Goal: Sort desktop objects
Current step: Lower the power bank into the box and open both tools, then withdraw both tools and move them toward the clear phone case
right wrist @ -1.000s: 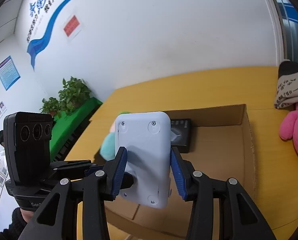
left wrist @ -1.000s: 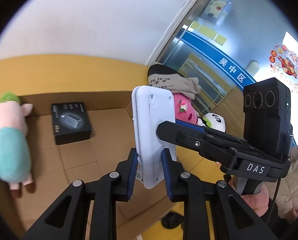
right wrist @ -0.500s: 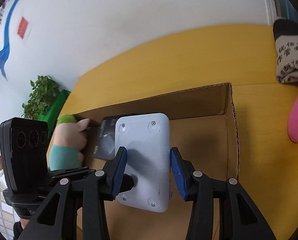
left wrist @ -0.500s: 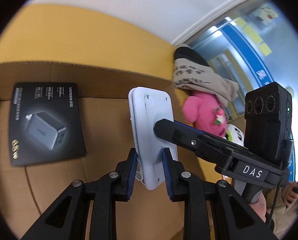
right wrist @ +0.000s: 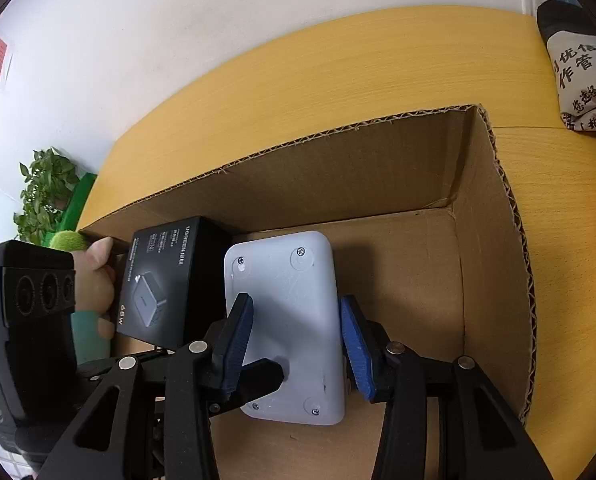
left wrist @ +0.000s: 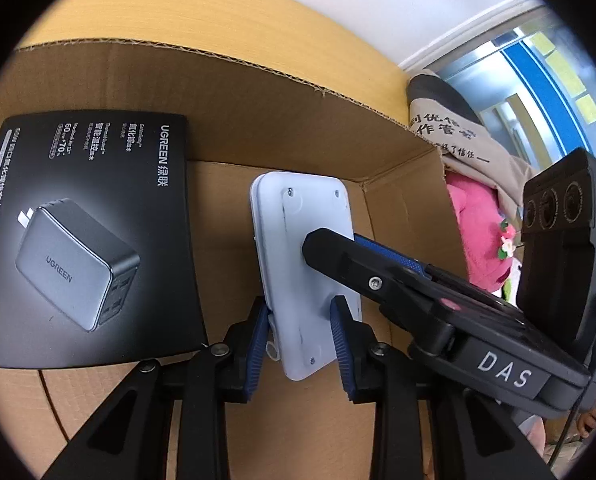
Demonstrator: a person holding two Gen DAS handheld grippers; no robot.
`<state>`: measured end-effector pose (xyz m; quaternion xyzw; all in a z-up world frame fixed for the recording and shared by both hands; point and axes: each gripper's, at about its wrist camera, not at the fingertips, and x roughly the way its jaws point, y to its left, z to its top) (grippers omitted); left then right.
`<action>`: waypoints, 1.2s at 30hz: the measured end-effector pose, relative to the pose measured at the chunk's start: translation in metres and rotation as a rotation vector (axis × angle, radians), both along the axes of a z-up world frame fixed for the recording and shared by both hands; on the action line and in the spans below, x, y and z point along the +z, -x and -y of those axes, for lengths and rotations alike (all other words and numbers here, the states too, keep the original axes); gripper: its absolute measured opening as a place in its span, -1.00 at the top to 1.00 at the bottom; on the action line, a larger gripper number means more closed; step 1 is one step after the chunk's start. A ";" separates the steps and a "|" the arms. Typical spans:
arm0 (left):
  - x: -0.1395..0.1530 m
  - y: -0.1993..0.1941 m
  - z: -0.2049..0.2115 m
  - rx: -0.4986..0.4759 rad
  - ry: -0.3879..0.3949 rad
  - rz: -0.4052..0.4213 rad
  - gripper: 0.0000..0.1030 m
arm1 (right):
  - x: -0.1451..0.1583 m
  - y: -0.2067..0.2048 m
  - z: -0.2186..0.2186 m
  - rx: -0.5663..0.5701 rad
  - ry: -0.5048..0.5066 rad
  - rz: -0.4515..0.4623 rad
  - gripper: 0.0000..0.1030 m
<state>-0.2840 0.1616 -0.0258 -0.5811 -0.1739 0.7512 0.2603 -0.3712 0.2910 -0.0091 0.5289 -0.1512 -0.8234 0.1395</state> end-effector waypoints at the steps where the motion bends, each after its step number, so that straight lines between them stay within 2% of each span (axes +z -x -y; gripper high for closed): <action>1: 0.002 -0.001 -0.001 -0.002 0.009 -0.010 0.48 | 0.002 -0.002 0.001 -0.002 -0.014 -0.003 0.05; 4: 0.018 -0.008 0.003 -0.004 0.017 -0.067 0.48 | 0.011 -0.008 -0.001 -0.012 -0.042 -0.018 0.00; 7: 0.049 -0.027 0.010 -0.005 0.028 -0.154 0.46 | 0.032 -0.020 -0.008 -0.004 -0.028 -0.044 -0.29; 8: 0.063 -0.037 0.012 -0.009 0.045 -0.201 0.42 | 0.044 -0.028 -0.011 0.001 -0.034 -0.063 -0.51; 9: 0.080 -0.053 0.016 -0.014 0.068 -0.266 0.35 | 0.058 -0.040 -0.014 0.001 -0.054 -0.095 -0.64; 10: 0.097 -0.070 0.021 -0.017 0.095 -0.330 0.20 | 0.068 -0.050 -0.016 0.001 -0.064 -0.125 -0.83; 11: 0.111 -0.088 0.026 -0.015 0.128 -0.391 0.09 | 0.082 -0.068 -0.019 0.001 -0.066 -0.169 -0.90; 12: 0.122 -0.104 0.029 -0.011 0.159 -0.441 -0.17 | 0.093 -0.083 -0.020 0.001 -0.060 -0.201 -0.92; 13: 0.133 -0.124 0.034 0.000 0.196 -0.499 -0.29 | 0.103 -0.102 -0.020 0.001 -0.055 -0.233 -1.00; 14: 0.141 -0.142 0.039 0.013 0.226 -0.545 -0.43 | 0.113 -0.126 -0.019 -0.001 -0.051 -0.267 -1.00; 17: 0.155 -0.195 0.051 0.047 0.272 -0.632 -0.49 | 0.123 -0.181 -0.007 -0.003 -0.049 -0.331 -1.00; 19: 0.159 -0.225 0.060 0.069 0.261 -0.653 -0.51 | 0.121 -0.211 0.011 -0.009 -0.091 -0.356 -1.00; 26: 0.150 -0.315 0.100 0.160 0.257 -0.667 -0.52 | 0.102 -0.304 0.031 -0.037 -0.221 -0.387 -1.00; 31: 0.133 -0.352 0.107 0.167 0.238 -0.649 -0.52 | 0.092 -0.341 0.044 -0.024 -0.279 -0.403 -1.00; 36: 0.119 -0.373 0.099 0.166 0.244 -0.644 -0.52 | 0.085 -0.369 0.053 -0.011 -0.321 -0.433 -1.00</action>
